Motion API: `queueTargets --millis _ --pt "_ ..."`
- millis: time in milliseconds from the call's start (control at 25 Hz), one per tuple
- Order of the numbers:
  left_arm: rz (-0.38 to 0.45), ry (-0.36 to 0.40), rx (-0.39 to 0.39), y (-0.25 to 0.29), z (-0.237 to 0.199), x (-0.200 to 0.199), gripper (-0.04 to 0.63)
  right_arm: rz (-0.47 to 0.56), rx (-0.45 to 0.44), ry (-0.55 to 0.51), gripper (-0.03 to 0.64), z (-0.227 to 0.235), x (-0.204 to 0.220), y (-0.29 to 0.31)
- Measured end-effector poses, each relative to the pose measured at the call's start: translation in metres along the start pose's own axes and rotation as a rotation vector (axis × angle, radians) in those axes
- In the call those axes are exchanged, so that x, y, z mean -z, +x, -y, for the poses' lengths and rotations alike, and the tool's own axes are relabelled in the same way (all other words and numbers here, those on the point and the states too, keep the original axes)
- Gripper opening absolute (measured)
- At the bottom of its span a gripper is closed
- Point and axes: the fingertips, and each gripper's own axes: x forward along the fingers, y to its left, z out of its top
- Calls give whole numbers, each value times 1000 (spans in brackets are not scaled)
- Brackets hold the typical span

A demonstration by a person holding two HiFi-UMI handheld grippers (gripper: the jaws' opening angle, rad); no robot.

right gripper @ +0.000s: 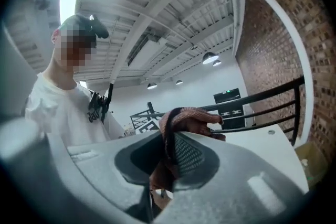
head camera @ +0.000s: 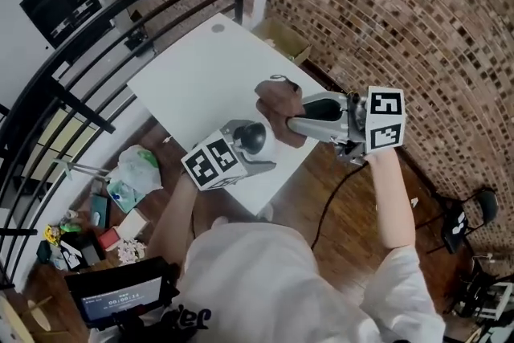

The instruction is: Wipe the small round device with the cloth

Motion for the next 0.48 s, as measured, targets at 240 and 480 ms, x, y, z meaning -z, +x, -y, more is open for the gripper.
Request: queueTargets --millis 240,480 --pt "-197 195 35 23 21 11 402 -319 -73 0 40 6 34 49" --pt "-159 64 20 22 16 18 402 -392 -151 -33 40 -28 48 45"
